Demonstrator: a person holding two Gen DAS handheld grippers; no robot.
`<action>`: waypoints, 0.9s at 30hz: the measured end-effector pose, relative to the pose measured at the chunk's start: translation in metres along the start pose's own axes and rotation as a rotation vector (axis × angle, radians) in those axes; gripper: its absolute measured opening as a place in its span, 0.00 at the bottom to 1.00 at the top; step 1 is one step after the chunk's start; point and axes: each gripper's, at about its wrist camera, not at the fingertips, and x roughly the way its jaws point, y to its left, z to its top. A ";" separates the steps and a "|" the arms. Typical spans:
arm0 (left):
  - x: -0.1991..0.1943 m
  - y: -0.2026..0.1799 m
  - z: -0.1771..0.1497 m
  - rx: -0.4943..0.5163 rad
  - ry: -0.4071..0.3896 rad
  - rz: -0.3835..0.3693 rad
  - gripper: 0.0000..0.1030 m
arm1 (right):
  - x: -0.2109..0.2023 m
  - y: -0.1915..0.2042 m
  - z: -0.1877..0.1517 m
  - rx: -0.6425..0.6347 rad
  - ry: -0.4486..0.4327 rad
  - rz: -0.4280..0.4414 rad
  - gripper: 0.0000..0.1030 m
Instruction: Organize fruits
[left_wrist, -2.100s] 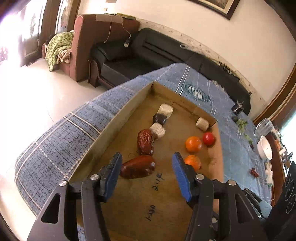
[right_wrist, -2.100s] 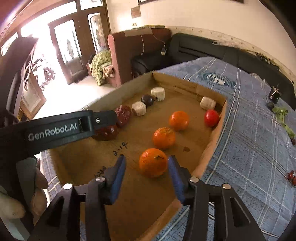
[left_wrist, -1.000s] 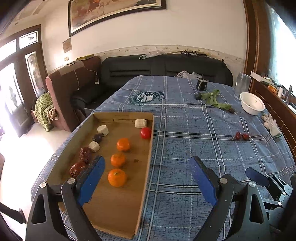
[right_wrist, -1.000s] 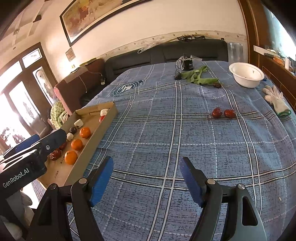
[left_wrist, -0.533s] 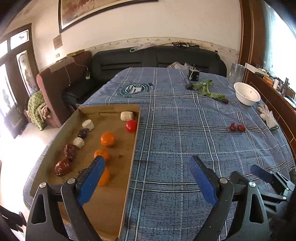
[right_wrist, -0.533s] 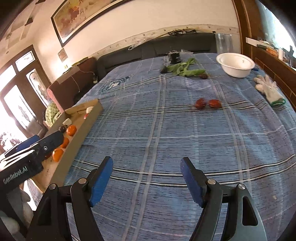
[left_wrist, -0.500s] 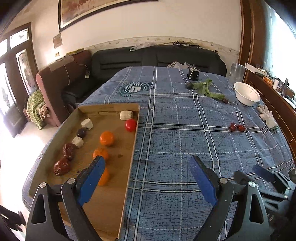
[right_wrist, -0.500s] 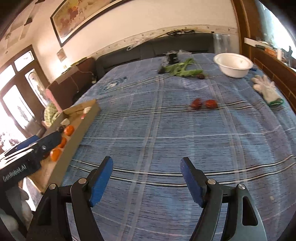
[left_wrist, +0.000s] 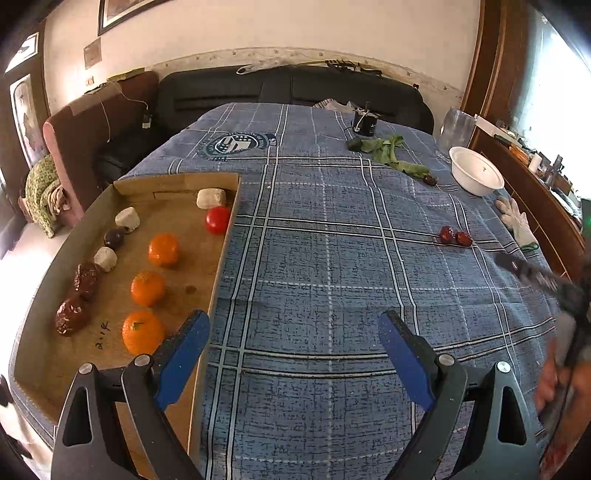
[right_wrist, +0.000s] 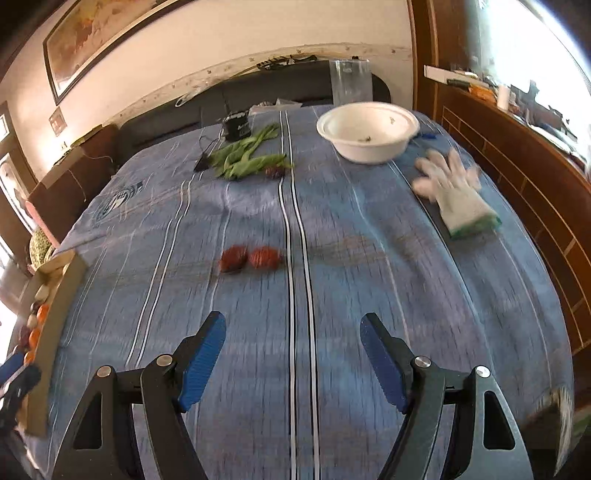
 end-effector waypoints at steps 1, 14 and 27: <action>0.001 0.000 0.000 -0.002 0.003 0.000 0.89 | 0.008 0.002 0.008 -0.001 -0.006 0.005 0.75; 0.015 0.002 0.001 -0.019 0.048 -0.024 0.89 | 0.084 0.022 0.046 0.013 0.088 0.116 0.54; 0.029 -0.013 -0.004 -0.005 0.081 -0.083 0.89 | 0.053 0.021 0.036 0.007 0.043 0.155 0.53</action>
